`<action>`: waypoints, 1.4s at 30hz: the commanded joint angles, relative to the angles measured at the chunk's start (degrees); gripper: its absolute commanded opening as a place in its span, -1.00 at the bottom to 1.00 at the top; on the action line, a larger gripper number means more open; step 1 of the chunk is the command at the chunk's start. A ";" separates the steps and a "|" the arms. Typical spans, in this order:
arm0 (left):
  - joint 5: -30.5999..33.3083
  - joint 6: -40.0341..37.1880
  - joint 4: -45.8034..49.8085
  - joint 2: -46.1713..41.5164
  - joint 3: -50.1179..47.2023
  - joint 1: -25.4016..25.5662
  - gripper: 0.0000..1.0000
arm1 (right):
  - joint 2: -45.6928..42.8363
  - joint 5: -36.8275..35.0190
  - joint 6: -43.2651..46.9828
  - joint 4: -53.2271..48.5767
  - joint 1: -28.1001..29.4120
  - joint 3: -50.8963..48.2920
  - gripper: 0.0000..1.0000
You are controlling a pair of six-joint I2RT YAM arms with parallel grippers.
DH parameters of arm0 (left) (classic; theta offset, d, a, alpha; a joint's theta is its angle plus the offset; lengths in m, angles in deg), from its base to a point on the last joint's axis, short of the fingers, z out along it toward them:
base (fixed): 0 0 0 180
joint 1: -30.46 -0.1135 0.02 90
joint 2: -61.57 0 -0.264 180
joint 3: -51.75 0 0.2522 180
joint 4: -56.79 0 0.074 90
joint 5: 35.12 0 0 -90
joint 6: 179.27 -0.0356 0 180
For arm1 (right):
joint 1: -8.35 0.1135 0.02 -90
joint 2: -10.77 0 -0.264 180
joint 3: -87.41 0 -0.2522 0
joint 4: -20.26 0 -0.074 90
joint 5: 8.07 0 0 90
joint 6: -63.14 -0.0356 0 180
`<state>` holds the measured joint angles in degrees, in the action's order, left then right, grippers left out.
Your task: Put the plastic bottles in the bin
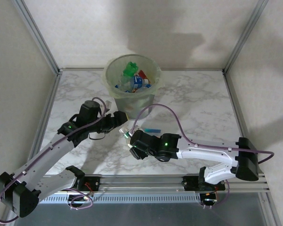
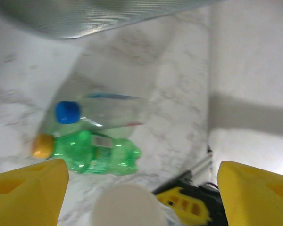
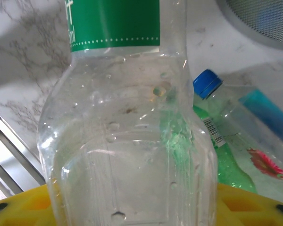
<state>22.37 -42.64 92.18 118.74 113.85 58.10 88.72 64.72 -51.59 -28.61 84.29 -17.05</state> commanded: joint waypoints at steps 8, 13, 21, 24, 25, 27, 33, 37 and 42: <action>-8.97 -1.52 -2.53 0.72 -0.67 0.27 0.58 | -2.61 -3.97 1.94 0.39 -2.55 4.79 0.07; -10.28 0.32 -5.68 0.29 -1.38 0.31 0.43 | -2.19 -4.39 2.36 -0.46 -2.81 6.20 0.07; -10.31 1.44 -7.96 0.09 -2.85 0.41 -0.12 | -2.20 -4.15 2.16 -0.33 -2.89 6.86 0.07; -9.63 1.66 -8.43 -0.03 -2.90 0.40 -0.23 | -2.32 -4.47 2.14 -0.48 -2.84 7.17 0.07; -9.34 1.65 -8.45 -0.11 -2.72 0.40 -0.27 | -2.52 -4.70 2.06 -0.69 -2.82 7.29 0.07; -8.51 1.71 -8.47 -0.13 -2.33 0.32 -0.32 | -3.17 -5.92 1.65 -1.07 -2.87 7.72 0.23; -4.25 3.55 -10.99 0.45 1.76 -0.36 -0.35 | -8.68 -20.79 -2.22 -5.87 -3.86 10.30 0.84; -2.79 10.07 -20.86 3.46 5.93 -0.74 -0.36 | -17.51 -31.38 -7.16 -7.69 -6.87 12.49 0.87; 4.34 8.88 -21.31 9.29 19.11 -1.89 -0.35 | -24.94 -32.65 -9.39 -7.03 -11.13 13.79 0.92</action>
<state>21.15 -34.49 76.07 126.43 125.98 57.46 65.45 37.40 -57.60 -34.25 74.59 -4.51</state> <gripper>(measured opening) 0.409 0.957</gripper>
